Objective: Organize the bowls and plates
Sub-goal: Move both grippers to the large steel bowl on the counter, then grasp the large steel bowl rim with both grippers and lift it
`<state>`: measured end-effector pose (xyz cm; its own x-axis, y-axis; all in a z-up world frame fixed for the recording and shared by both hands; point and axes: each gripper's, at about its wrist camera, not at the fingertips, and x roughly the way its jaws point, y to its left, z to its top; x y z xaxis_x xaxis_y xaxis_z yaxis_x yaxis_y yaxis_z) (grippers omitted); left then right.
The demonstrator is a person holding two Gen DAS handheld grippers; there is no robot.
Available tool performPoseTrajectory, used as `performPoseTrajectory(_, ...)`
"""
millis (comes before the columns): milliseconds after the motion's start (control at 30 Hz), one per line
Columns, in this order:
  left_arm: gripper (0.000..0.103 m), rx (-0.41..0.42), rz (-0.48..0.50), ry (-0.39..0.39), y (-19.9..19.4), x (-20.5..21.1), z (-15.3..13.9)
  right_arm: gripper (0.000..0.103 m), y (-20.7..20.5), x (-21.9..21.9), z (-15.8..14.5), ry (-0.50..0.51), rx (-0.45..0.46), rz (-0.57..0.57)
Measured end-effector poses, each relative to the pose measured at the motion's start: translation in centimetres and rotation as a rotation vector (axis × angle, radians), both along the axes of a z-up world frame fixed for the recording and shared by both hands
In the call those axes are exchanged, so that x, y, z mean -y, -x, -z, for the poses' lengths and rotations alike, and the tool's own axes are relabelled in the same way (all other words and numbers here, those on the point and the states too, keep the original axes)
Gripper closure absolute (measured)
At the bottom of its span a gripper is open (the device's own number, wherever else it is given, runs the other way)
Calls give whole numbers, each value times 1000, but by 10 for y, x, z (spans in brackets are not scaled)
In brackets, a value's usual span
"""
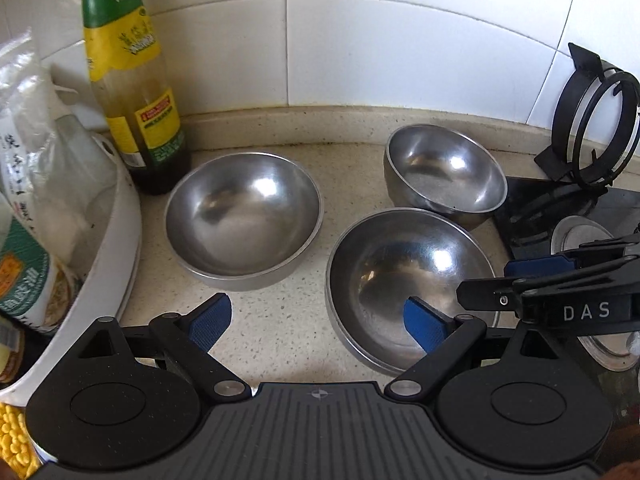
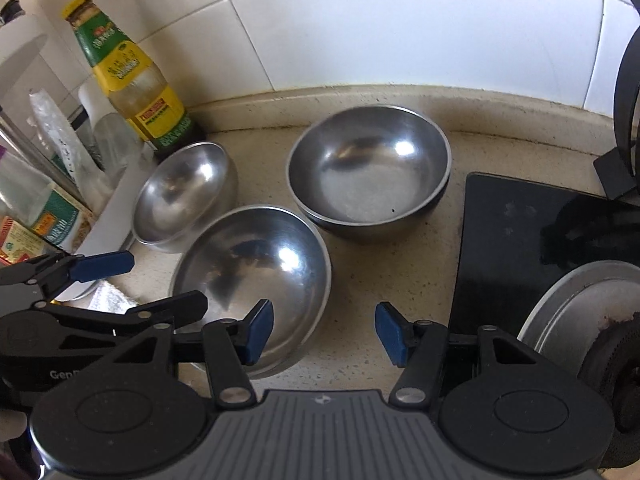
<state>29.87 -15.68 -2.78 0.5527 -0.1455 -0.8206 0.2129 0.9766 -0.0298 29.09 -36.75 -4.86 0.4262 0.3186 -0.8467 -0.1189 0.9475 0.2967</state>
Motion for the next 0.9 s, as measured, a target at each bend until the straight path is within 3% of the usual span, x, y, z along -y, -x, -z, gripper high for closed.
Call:
performPoseTrajectory(267,7,-22,6,11,-7,3,9,41,-6,-1,7,1,-22,-10)
performPoseTrajectory(400,10,-39,11,13,-10,3,14,49,-8,-5,13,-13,-44,-36)
performPoseTrajectory(633,46,-98,66,45,-13,8,24,59,-4,-10,21,-86,-71,-78)
performPoseTrajectory(767,53,-109,96,54,-8,12,24,60,3,-8,17,-97,-69,-91)
performPoseTrajectory(900,53,-105,120,38,-1,16,20,60,8,-7,17,-96,-83,-97)
